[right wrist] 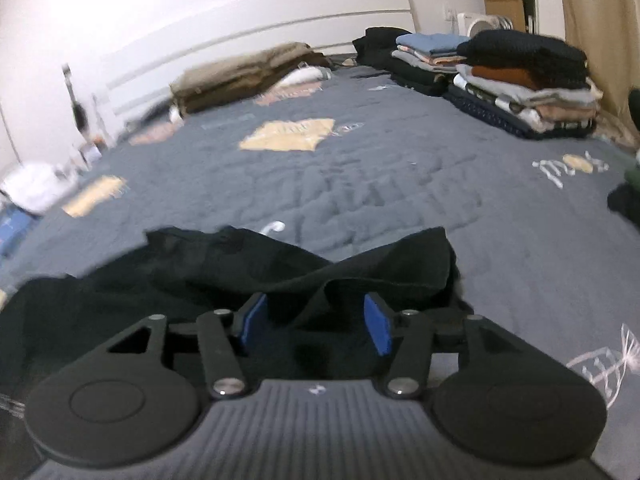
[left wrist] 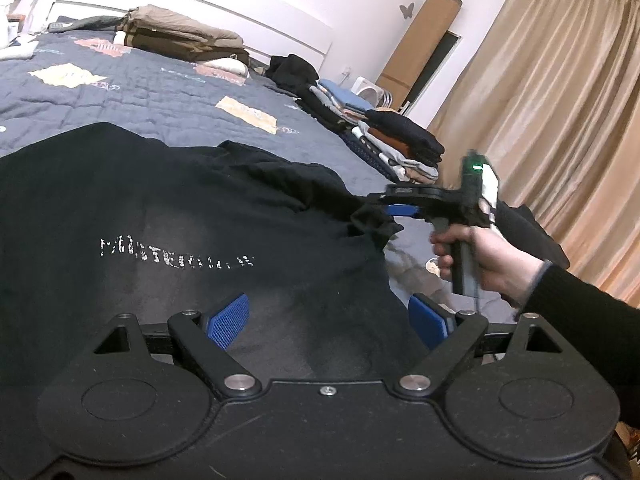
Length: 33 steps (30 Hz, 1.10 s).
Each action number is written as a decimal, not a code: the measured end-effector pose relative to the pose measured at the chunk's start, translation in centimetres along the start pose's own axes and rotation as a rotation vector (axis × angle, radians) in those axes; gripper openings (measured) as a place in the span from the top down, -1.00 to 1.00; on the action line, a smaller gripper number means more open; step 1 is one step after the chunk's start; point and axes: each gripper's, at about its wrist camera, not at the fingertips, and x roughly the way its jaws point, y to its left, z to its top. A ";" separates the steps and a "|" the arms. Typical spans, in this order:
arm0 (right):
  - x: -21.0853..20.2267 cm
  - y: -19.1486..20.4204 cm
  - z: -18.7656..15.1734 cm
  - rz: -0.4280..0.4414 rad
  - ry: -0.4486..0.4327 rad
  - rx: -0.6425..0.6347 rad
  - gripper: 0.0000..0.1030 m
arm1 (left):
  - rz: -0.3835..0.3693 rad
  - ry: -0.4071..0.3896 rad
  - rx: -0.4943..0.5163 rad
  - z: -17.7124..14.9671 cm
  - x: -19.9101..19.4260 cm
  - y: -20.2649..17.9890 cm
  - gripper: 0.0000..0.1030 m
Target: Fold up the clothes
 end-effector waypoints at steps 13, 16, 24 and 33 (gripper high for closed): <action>-2.3 -5.6 -0.1 0.079 0.018 0.334 0.91 | 0.000 -0.007 -0.011 0.2 -0.3 0.0 -0.67; -6.0 -8.0 0.1 0.116 -0.002 0.418 0.91 | -0.007 -0.012 -0.010 0.3 -0.5 -0.2 -0.67; -5.0 -9.3 -3.2 0.033 0.190 0.269 0.86 | -0.028 -0.021 -0.002 0.5 -0.8 -0.8 -0.67; -8.0 -10.8 -6.6 0.117 0.077 0.499 0.19 | -0.026 -0.008 -0.020 0.5 -0.4 -0.6 -0.71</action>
